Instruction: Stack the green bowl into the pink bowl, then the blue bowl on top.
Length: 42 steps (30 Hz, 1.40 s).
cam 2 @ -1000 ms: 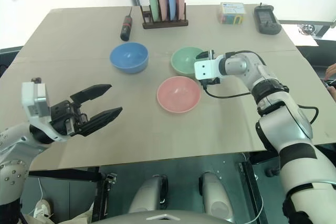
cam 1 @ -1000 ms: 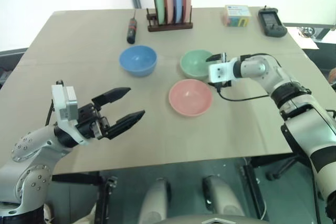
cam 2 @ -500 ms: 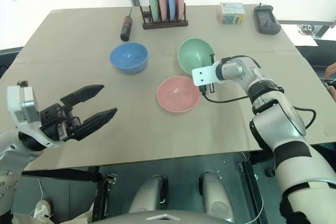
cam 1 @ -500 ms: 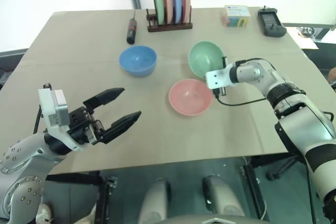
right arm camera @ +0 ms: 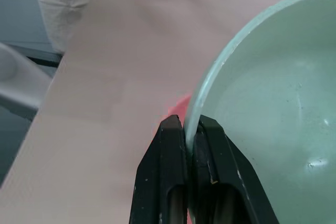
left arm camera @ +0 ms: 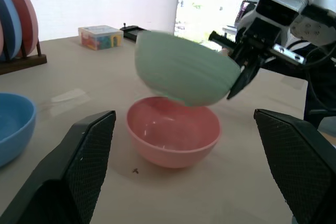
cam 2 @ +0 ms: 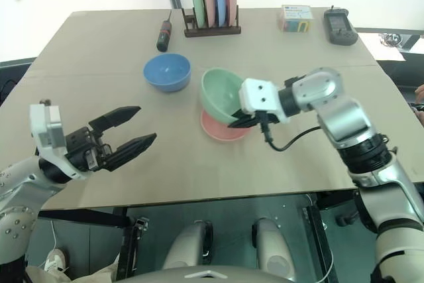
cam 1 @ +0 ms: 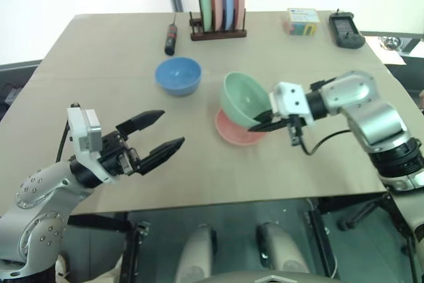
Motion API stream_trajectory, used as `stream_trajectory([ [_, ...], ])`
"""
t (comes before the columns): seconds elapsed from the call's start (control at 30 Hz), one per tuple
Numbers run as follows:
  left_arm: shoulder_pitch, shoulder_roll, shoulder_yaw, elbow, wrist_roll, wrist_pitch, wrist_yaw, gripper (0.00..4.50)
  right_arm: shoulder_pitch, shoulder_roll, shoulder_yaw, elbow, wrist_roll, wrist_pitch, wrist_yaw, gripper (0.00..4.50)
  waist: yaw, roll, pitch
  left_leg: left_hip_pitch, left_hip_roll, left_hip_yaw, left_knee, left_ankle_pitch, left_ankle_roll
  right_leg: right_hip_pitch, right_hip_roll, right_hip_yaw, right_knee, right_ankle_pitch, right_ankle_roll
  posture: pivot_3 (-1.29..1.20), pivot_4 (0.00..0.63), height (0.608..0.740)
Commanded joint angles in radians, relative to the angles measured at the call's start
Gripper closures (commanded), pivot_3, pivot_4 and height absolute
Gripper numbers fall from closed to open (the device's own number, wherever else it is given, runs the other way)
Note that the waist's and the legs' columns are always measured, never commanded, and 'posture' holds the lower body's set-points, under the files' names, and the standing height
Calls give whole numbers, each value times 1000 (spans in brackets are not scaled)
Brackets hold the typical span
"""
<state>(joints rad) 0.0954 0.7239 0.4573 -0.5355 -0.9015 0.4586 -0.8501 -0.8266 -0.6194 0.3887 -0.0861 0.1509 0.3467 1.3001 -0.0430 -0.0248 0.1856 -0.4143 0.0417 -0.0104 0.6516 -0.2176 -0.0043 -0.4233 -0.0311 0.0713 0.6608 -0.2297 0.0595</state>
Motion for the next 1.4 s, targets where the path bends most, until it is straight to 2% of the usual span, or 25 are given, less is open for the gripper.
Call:
stream_trajectory([
  [0.03,-26,37,-2,1,24,42,55,0,-17,22,22,74,-96,-35,-77,3229,2,0,0,0,0,0,1,0,0,0,0,0,0,0,0,0,150,740],
  [0.17,-52,47,-22,-15,129,44,153,0,-19,7,-17,53,-87,-9,-78,1640,5,0,0,-2,-1,0,0,0,0,0,-1,0,-1,0,0,0,150,740],
  [0.23,-77,67,-41,-19,217,55,225,0,1,6,-78,1,-35,31,-95,867,4,0,0,-2,-1,0,-1,0,0,0,-1,0,-1,1,1,0,150,740],
  [0.27,-96,86,-56,-22,291,64,279,0,14,8,-125,-40,19,72,-100,322,5,-1,0,-2,-1,0,-2,0,0,-1,-1,0,-2,1,1,0,150,740],
  [0.3,-116,112,-74,-23,358,84,329,0,28,7,-169,-81,76,114,-102,42,6,-1,0,-3,-1,-1,-3,0,0,-1,0,0,-2,2,2,0,150,740],
  [0.37,-196,169,-115,-9,409,195,400,0,60,-2,-268,-166,183,190,-117,42,9,-1,0,-3,-1,-2,-3,0,0,-1,0,-1,-2,2,3,0,150,740],
  [0.43,-316,276,-241,42,529,296,431,0,98,-15,-350,-240,256,240,-151,42,14,-2,0,-3,-1,-3,-3,0,0,0,0,-2,-1,2,4,0,150,740],
  [0.47,-398,336,-347,87,599,305,384,0,114,-16,-384,-271,279,260,-180,42,14,-2,0,-2,-1,-3,-2,0,0,0,0,-2,-2,2,4,0,150,740],
  [0.53,-529,392,-508,174,694,283,294,0,131,-7,-419,-304,303,289,-239,42,15,-2,0,-2,-1,-3,-2,0,0,1,0,-2,-2,0,2,0,150,740],
  [0.67,-823,278,-768,407,879,255,224,0,150,14,-453,-343,290,310,-381,42,11,-1,0,-2,-1,-1,-2,0,0,0,0,-1,-2,1,2,0,150,740],
  [0.77,-1011,126,-960,678,1041,155,180,0,170,20,-457,-326,262,350,-476,42,10,-2,0,-5,-1,-1,-2,0,0,-2,1,0,-1,2,4,0,150,740],
  [0.87,-1112,22,-1025,891,1134,34,185,0,203,19,-457,-345,246,347,-529,42,16,-2,0,-10,-2,-3,-1,0,0,-6,1,-1,0,2,4,0,150,740],
  [0.97,-1163,-33,-1033,1015,1184,-41,178,0,224,17,-466,-371,253,362,-567,42,7,-2,1,-19,-2,-2,1,0,0,-14,0,-1,0,3,4,0,150,740],
  [1.03,-1190,-63,-1031,1085,1205,-80,175,0,237,15,-477,-388,262,372,-588,42,7,-2,1,-19,-2,-2,1,0,0,-15,0,0,1,3,4,0,150,740],
  [1.13,-1211,-88,-1017,1153,1227,-134,170,667,264,5,-488,-420,284,383,-597,0,8,-2,1,-19,-2,-3,0,0,0,-15,0,-1,1,3,4,0,150,740],
  [1.27,-1221,-99,-1002,1172,1246,-161,150,2145,279,0,-493,-450,308,386,-606,0,7,-2,1,-19,-2,-2,1,0,0,-15,0,-1,1,3,5,0,150,740],
  [1.4,-1221,-104,-978,1161,1250,-153,113,3858,286,-3,-492,-467,333,381,-613,0,7,-2,1,-19,-2,-3,1,0,0,-15,0,-1,2,3,5,0,150,740],
])
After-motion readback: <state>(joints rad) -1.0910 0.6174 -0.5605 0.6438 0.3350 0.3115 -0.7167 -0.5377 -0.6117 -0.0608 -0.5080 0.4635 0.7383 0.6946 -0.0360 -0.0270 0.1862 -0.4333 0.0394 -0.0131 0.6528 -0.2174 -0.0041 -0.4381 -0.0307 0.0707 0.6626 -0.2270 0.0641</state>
